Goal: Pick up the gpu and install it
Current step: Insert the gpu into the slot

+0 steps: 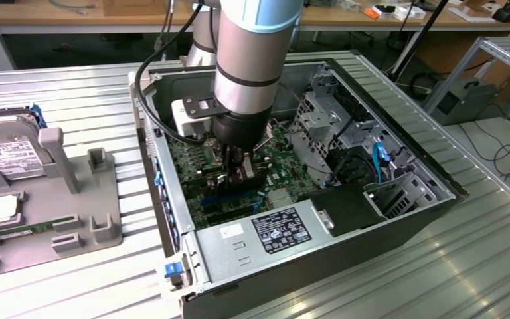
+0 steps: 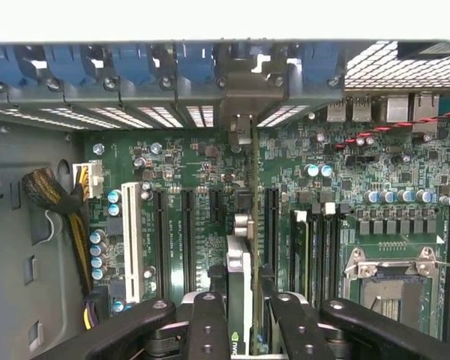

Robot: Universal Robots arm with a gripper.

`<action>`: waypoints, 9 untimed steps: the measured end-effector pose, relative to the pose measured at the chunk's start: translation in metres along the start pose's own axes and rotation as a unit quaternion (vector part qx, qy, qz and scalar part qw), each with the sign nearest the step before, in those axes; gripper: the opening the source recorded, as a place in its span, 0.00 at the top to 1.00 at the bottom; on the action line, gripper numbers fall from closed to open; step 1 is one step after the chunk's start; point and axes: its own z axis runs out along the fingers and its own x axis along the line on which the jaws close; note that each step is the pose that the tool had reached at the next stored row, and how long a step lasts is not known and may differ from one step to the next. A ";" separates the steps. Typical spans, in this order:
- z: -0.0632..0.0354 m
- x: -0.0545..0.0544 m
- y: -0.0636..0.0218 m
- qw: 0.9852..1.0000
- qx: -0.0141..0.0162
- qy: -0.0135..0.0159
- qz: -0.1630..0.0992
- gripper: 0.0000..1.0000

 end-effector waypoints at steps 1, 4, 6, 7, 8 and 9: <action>-0.0001 0.000 0.0000 1.000 0.000 0.000 0.000 0.73; -0.0003 0.000 0.0004 1.000 0.000 -0.004 0.000 0.73; -0.0001 0.000 0.0004 1.000 0.000 -0.008 0.000 0.73; -0.0002 0.000 0.0006 1.000 0.000 -0.007 0.000 0.73; -0.0001 0.000 0.0014 1.000 0.000 -0.007 0.001 0.73; 0.0000 0.000 0.0022 1.000 0.000 -0.006 0.001 0.73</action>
